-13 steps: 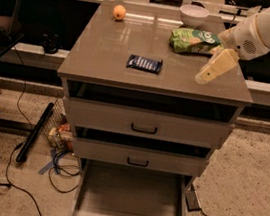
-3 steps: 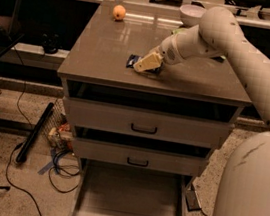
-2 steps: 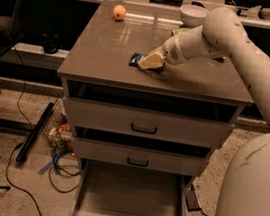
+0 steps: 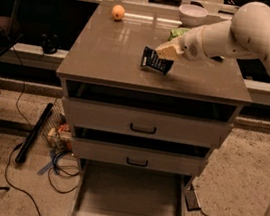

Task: Place rxbar blueberry into bottom drawer

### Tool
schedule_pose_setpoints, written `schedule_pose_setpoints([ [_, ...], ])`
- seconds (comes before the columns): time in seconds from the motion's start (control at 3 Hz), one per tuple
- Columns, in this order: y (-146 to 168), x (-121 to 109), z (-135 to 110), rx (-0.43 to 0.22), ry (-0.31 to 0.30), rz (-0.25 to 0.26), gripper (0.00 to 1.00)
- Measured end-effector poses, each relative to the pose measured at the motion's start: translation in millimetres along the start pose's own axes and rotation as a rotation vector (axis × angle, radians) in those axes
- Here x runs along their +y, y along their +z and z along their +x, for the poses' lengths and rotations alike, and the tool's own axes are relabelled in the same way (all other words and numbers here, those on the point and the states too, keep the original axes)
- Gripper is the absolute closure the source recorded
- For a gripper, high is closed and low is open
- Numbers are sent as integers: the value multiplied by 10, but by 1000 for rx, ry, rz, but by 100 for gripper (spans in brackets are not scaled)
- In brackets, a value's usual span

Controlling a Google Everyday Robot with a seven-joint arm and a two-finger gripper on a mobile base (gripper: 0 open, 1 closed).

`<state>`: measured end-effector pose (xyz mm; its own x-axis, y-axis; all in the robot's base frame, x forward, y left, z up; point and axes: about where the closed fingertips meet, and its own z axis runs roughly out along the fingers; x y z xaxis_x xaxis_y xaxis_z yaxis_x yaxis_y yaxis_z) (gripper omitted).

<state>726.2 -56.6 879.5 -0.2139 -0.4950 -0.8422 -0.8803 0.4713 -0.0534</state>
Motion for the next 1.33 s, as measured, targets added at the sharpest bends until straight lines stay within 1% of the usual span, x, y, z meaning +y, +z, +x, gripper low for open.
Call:
schedule_pose_setpoints([
  [0.33,-533,279,-37,-41,6,18,100],
  [0.67,-1003,705,139,-52,101,42,100],
  [1.0,-976,873,488,-6,145,22,100],
  [1.33,-975,873,490,-6,145,22,100],
])
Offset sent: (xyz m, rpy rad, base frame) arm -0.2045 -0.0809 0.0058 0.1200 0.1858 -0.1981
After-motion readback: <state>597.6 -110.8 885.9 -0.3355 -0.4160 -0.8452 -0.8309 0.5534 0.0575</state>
